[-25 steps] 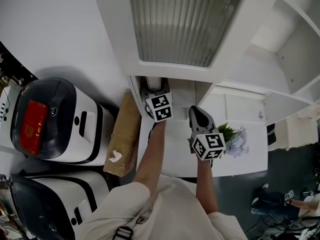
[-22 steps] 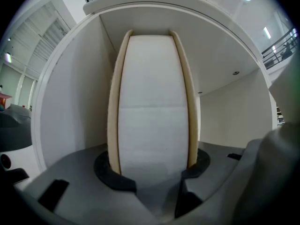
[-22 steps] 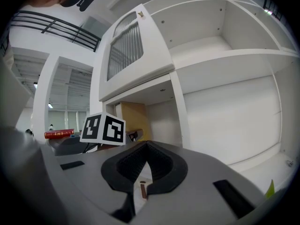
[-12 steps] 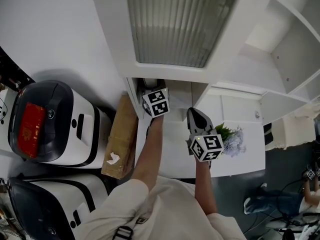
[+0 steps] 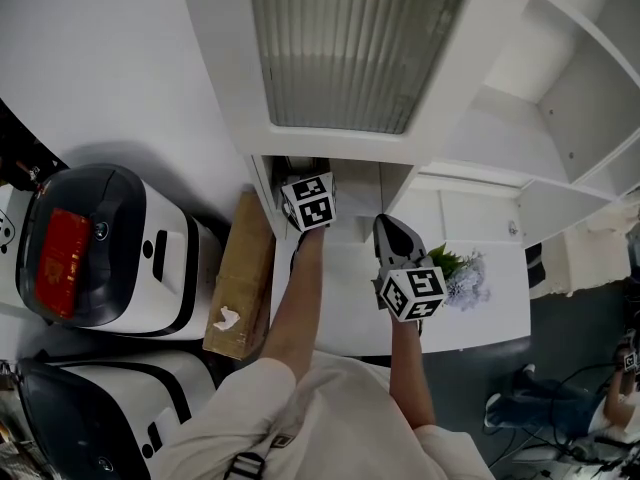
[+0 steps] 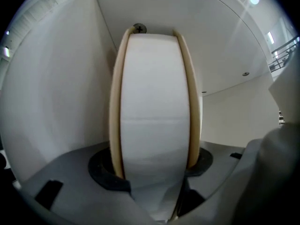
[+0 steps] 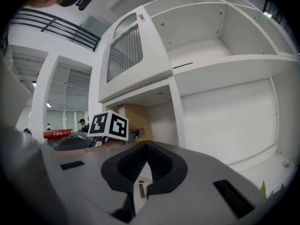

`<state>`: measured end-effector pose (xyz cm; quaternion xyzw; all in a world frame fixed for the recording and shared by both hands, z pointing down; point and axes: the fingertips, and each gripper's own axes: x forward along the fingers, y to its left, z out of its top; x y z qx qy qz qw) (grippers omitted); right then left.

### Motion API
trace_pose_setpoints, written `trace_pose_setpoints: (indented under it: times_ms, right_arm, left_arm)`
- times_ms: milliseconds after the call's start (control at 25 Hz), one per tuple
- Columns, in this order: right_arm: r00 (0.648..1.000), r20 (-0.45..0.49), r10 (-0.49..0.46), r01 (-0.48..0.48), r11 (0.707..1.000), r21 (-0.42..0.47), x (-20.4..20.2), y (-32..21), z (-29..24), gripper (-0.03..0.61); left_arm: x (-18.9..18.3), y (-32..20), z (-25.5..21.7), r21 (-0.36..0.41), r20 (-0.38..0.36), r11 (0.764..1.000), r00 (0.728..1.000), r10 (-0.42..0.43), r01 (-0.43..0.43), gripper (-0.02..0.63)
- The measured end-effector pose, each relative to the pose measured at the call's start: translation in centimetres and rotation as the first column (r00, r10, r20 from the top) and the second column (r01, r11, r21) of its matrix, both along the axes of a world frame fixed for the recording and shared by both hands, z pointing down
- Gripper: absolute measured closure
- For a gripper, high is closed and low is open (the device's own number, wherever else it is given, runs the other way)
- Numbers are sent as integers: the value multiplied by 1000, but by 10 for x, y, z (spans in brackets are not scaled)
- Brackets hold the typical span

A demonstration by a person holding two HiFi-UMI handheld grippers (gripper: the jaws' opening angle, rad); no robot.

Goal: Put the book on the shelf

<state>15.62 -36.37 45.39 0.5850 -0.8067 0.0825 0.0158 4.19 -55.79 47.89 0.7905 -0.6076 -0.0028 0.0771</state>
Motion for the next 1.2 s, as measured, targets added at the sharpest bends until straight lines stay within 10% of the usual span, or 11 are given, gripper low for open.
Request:
trace_pose_setpoints:
  times_ms: [1200]
  right_arm:
    - [998,58,3,-4,1000,22,-26,27,-5,554]
  left_arm:
    - [-17,120,-9,18,82,988,985,153,-155,316]
